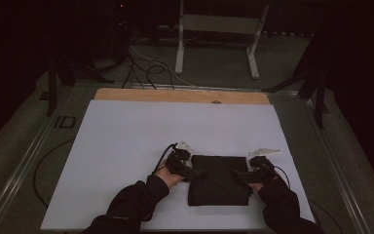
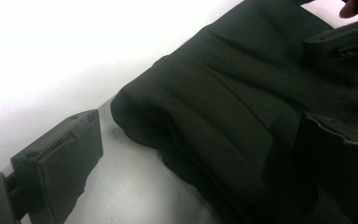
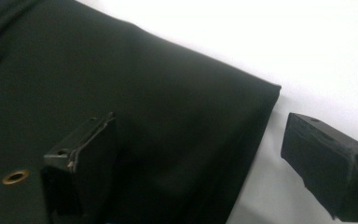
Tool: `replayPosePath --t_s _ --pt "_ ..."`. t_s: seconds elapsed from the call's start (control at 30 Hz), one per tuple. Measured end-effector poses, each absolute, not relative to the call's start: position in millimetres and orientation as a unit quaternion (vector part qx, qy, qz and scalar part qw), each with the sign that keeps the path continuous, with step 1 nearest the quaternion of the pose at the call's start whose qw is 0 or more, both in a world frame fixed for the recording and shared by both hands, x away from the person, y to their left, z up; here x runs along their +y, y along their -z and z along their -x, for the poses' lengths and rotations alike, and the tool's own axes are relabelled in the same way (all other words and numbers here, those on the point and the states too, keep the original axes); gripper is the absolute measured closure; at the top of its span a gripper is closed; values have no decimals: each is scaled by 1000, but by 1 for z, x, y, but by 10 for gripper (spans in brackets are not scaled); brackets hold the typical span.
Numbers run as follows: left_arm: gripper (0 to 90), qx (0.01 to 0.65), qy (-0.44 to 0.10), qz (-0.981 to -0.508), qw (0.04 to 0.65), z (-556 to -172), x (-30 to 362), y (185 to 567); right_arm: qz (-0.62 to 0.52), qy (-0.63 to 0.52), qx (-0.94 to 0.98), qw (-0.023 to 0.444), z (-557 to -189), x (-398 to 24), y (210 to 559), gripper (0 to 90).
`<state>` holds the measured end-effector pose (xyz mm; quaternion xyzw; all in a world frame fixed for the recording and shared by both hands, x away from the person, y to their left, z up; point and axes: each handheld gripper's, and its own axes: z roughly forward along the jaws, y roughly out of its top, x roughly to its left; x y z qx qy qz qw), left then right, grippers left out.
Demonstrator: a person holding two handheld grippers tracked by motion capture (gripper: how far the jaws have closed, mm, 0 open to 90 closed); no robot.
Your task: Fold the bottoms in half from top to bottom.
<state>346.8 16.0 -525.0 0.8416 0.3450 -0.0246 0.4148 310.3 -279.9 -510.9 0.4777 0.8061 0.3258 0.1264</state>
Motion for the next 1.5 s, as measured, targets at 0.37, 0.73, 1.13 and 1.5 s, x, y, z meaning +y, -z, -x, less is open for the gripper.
replayPosePath --t_s 0.37,0.73,1.13,1.5 --pt "172 360 13 -840 405 -344 15 523 -492 -317 804 109 -311 -284 511 357" --pt "389 375 24 -838 396 -339 12 520 -472 -325 814 90 -307 -280 511 601" --pt "690 359 46 -844 395 -335 6 520 -441 -317 834 98 -303 -273 508 767" --pt "775 354 26 -840 410 -329 5 510 -439 -321 831 117 -299 -270 502 807"
